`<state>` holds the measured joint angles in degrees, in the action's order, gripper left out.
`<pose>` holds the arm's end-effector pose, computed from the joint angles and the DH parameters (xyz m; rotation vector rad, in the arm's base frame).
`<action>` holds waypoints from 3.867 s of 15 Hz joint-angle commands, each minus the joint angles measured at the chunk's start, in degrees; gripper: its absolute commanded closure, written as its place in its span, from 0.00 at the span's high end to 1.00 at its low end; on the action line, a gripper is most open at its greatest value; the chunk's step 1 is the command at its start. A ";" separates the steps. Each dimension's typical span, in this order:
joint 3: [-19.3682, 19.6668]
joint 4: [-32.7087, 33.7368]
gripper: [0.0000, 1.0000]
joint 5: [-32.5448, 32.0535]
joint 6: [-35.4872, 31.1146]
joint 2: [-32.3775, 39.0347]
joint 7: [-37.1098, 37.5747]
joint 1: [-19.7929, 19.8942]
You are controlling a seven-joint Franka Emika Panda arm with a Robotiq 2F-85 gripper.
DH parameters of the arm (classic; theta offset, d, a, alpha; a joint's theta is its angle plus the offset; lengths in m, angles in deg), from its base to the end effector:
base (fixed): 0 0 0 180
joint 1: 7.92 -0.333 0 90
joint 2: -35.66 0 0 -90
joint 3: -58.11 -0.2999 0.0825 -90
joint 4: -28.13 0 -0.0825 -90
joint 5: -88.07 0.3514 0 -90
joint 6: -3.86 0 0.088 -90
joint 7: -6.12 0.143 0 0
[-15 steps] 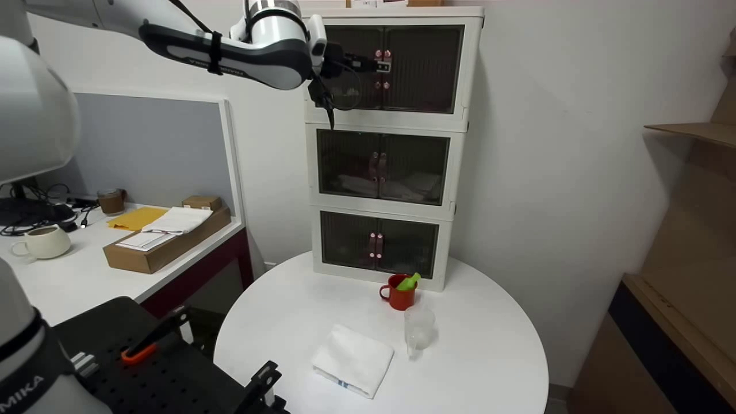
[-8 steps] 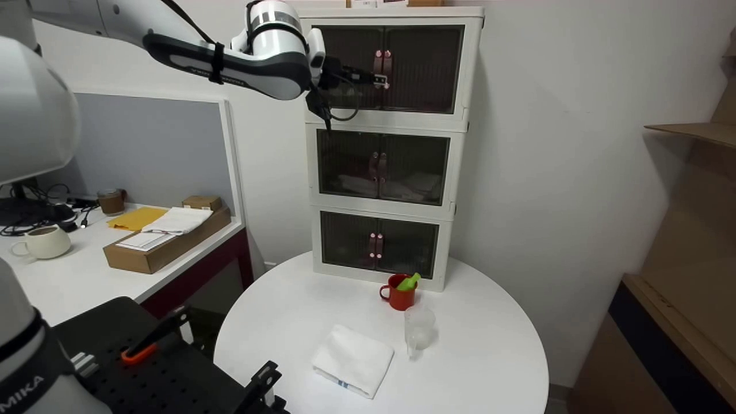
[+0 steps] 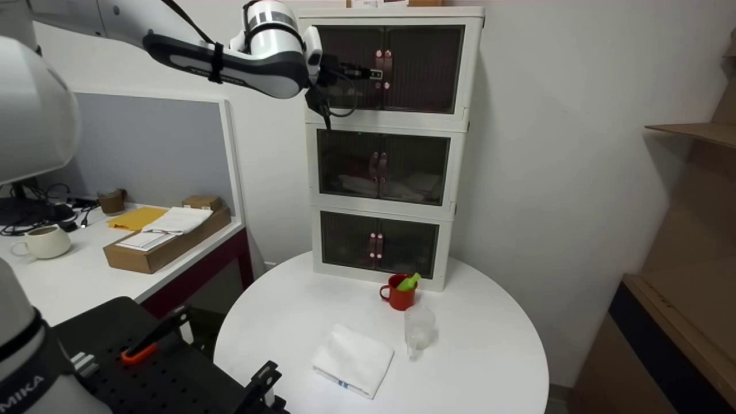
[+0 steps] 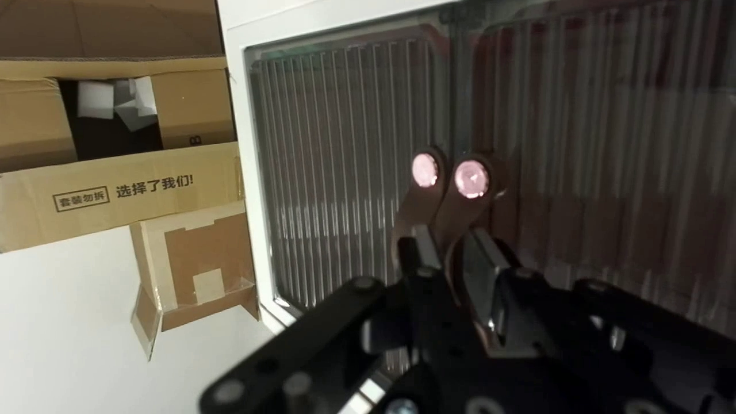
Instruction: Open the two doors of the topmost shelf
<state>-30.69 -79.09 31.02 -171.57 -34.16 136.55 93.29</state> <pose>0.6402 0.1496 0.3778 1.9513 -0.6017 1.9108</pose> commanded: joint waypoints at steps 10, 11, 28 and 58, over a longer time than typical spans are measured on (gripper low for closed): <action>-2.92 -4.77 0.04 0.23 9.93 1.61 -3.91 -6.02; -2.83 -5.96 0.04 0.08 10.21 1.53 -3.73 -7.18; 3.49 -16.48 1.00 -0.61 2.35 6.40 -0.28 -16.63; 26.74 -8.34 1.00 27.69 19.95 47.66 -5.01 -35.78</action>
<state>-2.30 -91.77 57.70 -150.63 7.72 132.24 55.87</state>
